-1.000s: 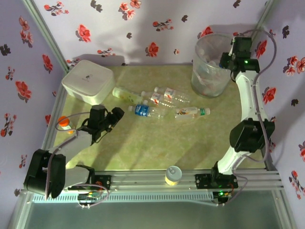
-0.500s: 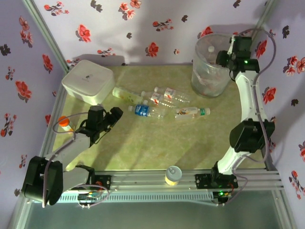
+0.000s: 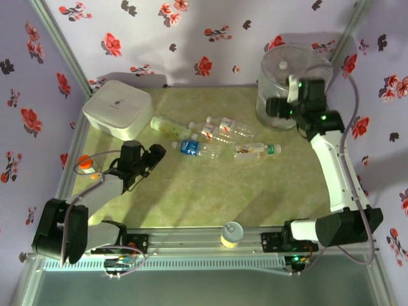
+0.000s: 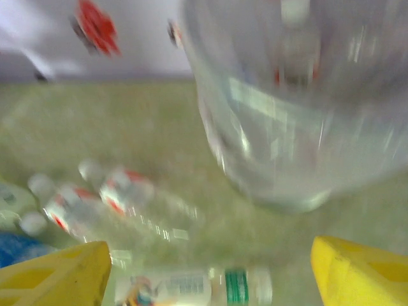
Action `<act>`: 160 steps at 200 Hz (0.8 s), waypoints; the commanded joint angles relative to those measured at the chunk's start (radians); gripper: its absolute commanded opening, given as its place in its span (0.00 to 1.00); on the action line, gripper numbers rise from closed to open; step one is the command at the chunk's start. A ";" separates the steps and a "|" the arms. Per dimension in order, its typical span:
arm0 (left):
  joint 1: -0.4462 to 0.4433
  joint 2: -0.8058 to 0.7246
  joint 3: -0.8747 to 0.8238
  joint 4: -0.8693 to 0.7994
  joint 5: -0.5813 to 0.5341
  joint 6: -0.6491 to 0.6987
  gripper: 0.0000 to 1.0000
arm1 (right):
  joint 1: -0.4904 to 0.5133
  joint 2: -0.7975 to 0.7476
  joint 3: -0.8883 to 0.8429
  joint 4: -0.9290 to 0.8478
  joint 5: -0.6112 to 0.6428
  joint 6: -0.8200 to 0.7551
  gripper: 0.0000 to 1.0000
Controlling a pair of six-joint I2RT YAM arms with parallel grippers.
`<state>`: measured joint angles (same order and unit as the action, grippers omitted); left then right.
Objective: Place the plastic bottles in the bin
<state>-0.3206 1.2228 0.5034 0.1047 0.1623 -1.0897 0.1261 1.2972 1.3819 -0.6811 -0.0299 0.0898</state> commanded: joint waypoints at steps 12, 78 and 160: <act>0.000 0.012 0.024 0.019 0.013 0.020 0.83 | -0.001 -0.193 -0.399 0.323 0.080 0.415 0.81; -0.001 0.051 0.007 0.064 0.031 0.007 0.83 | -0.049 -0.169 -0.719 0.661 0.178 0.949 0.78; -0.001 0.069 0.009 0.074 0.029 0.000 0.83 | -0.051 0.073 -0.669 0.663 0.113 1.105 0.81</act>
<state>-0.3206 1.2789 0.5037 0.1616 0.1848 -1.0901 0.0700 1.3125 0.6537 -0.0078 0.1093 1.1370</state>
